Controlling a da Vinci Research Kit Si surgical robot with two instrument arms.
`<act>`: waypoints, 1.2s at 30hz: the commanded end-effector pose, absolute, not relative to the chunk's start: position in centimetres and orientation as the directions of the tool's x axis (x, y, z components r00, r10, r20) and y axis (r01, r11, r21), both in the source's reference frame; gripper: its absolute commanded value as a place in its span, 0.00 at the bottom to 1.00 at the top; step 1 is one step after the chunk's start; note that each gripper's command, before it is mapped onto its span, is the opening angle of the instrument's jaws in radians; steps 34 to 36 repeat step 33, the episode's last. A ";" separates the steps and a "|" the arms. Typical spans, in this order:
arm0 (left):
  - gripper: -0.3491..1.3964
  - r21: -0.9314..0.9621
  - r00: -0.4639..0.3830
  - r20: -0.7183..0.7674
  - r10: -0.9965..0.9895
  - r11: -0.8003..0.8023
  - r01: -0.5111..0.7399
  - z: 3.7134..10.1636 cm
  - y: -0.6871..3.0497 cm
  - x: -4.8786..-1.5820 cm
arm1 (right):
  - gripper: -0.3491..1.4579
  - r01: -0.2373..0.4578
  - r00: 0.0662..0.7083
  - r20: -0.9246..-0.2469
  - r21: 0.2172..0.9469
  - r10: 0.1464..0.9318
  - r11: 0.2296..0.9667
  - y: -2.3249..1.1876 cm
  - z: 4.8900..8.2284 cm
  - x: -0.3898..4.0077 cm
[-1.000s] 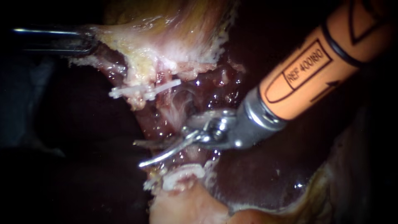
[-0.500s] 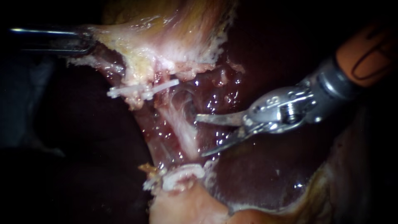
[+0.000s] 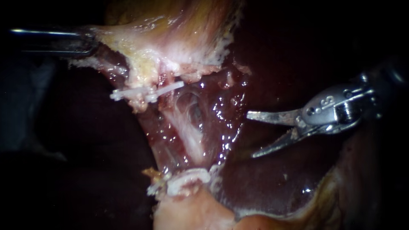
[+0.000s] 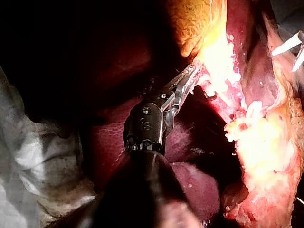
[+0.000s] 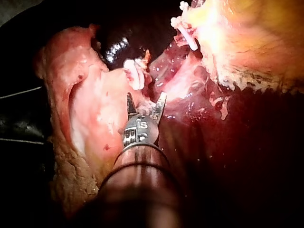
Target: Go back from the cut right tube
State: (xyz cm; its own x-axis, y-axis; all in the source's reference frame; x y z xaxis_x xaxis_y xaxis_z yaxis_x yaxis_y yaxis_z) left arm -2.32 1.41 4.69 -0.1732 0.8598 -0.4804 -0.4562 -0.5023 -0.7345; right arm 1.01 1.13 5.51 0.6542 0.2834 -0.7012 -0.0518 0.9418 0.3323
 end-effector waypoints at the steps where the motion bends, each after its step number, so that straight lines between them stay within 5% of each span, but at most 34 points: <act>1: 0.00 -0.734 -0.173 -0.480 0.860 -0.501 -0.459 4.71 1.41 -2.34 | 0.98 -0.056 0.655 -0.700 0.333 0.286 0.941 1.14 5.50 0.99; 20: 0.00 -0.725 -0.182 -0.494 0.850 -0.518 -0.454 5.22 1.23 -2.94 | 0.99 -0.077 0.658 -0.691 0.334 0.300 0.939 1.17 5.47 0.96; 36: 0.00 -0.726 -0.189 -0.494 0.849 -0.522 -0.447 5.22 1.22 -2.98 | 0.99 -0.079 0.659 -0.690 0.335 0.301 0.939 1.18 5.47 0.95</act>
